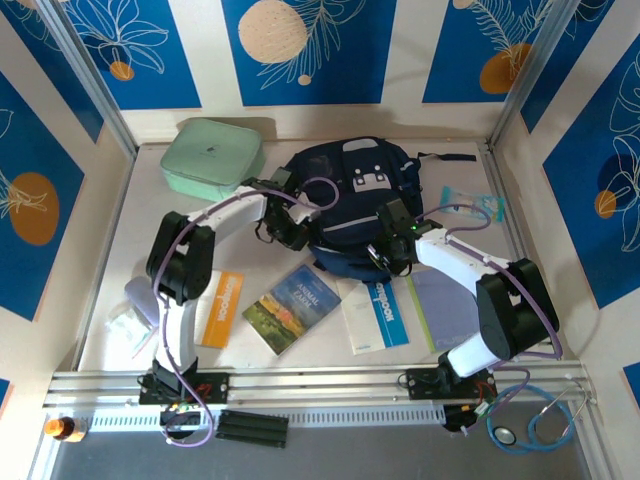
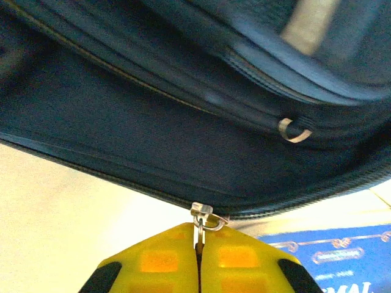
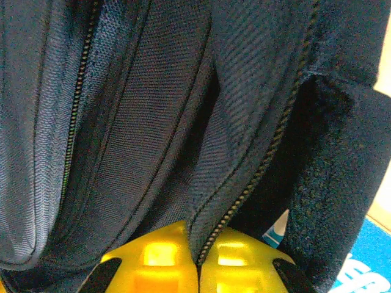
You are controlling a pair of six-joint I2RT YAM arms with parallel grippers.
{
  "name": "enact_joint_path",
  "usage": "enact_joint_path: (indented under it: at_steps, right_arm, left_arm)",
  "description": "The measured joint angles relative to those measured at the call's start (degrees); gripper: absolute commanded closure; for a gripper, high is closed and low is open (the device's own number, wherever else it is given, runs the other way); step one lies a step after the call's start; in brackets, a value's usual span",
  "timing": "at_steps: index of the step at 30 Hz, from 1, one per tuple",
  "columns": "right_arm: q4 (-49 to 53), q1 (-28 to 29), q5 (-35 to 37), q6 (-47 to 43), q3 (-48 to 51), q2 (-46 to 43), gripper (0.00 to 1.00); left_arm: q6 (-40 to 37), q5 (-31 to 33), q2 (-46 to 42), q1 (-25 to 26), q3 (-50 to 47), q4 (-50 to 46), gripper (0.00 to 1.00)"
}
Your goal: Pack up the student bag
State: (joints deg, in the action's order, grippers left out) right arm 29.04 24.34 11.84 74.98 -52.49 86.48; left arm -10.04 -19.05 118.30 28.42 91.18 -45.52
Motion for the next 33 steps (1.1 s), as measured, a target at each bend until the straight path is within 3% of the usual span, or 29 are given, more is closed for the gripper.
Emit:
enact_joint_path:
  at_steps: [14,22,29,31,33]
  right_arm:
    - [0.46,-0.02,1.27,-1.6,0.02,-0.02,1.0]
    - [-3.67,-0.09,-2.05,-4.11,0.63,0.24,1.0]
    - [-6.93,1.07,-6.12,-6.03,-3.82,6.73,0.99]
    - [-8.02,2.01,-6.6,-6.73,-5.64,8.2,0.96]
    - [-9.42,2.49,-7.58,-8.76,-6.93,9.16,0.83]
  left_arm:
    - [0.26,4.66,6.23,-2.99,7.78,1.36,0.84]
    - [2.64,6.97,5.9,-3.56,7.43,4.61,0.64]
    - [7.65,10.03,-5.75,-4.02,-2.47,8.48,0.46]
    - [10.12,10.91,-10.49,-4.02,-5.77,9.7,0.42]
    - [13.22,11.65,-15.93,-4.04,-10.03,10.88,0.36]
